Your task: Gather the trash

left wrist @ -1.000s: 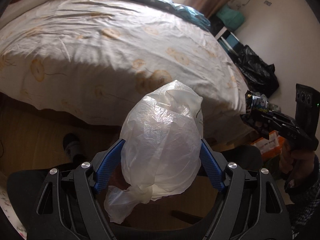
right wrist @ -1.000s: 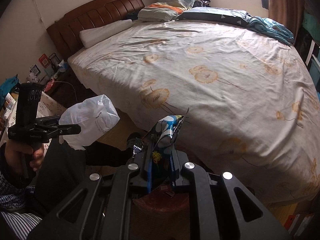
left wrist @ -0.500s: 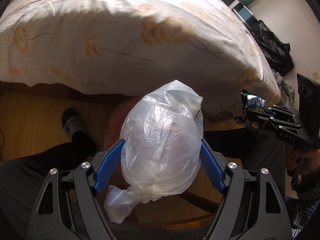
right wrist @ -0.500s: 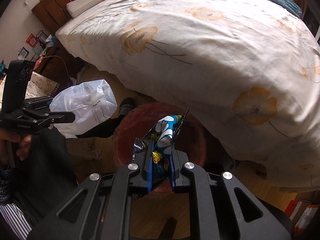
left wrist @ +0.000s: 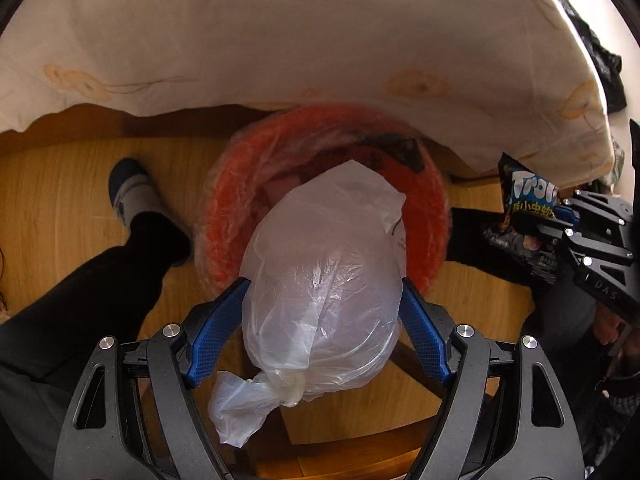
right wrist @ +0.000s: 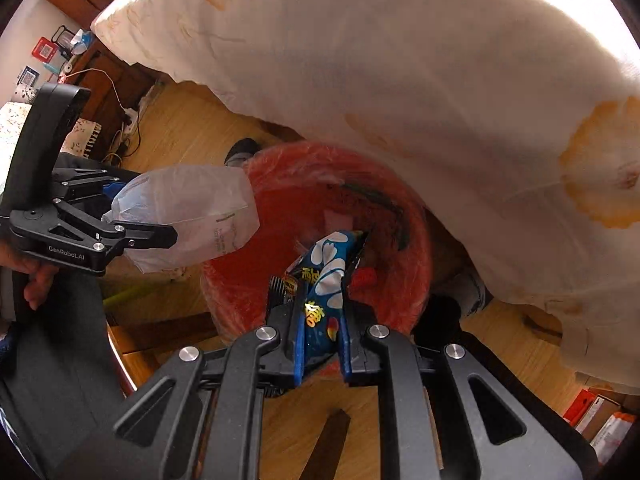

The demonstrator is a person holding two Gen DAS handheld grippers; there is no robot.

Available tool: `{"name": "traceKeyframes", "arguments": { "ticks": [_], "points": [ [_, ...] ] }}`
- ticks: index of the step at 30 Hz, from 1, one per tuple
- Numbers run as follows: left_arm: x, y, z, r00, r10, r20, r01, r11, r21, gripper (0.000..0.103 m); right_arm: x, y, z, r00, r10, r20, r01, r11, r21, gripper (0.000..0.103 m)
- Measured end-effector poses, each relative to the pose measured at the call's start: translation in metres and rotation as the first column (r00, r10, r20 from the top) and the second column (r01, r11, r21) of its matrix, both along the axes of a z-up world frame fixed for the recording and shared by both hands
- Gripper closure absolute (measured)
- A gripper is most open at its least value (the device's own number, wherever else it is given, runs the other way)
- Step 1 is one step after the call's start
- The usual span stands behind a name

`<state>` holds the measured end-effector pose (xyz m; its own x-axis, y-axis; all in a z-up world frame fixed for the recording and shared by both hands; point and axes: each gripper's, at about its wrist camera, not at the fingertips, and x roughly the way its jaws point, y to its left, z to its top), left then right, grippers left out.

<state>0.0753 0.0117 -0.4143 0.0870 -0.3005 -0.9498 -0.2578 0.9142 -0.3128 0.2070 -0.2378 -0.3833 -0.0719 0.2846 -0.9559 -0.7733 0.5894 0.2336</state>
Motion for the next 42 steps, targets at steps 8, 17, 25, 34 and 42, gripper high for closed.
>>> {"name": "traceKeyframes", "arguments": {
  "ticks": [8, 17, 25, 34, 42],
  "points": [
    [0.015, -0.002, -0.026, 0.998, -0.013, -0.061, 0.012, 1.0, -0.008, 0.026, 0.006, 0.008, -0.032, 0.999, 0.008, -0.038, -0.011, 0.998, -0.061, 0.091],
    [0.015, 0.007, -0.034, 0.997, 0.011, -0.076, -0.011, 1.0, 0.001, 0.006, 0.009, 0.008, -0.043, 0.999, 0.014, -0.048, -0.017, 0.999, -0.052, 0.004],
    [0.014, 0.011, -0.026, 0.999, 0.028, -0.046, -0.028, 1.0, 0.006, 0.006, 0.006, 0.003, -0.03, 0.999, 0.017, -0.034, -0.019, 0.998, -0.061, 0.005],
    [0.013, 0.011, -0.011, 0.999, 0.03, -0.016, -0.03, 0.999, 0.016, 0.006, 0.013, -0.011, -0.011, 0.998, -0.041, -0.038, 0.039, 0.998, -0.058, 0.005],
    [0.009, 0.006, 0.004, 0.999, -0.001, -0.037, 0.004, 0.997, 0.073, 0.006, 0.015, -0.019, 0.01, 0.997, -0.082, -0.014, 0.081, 0.994, -0.068, 0.005]
  ]
}}
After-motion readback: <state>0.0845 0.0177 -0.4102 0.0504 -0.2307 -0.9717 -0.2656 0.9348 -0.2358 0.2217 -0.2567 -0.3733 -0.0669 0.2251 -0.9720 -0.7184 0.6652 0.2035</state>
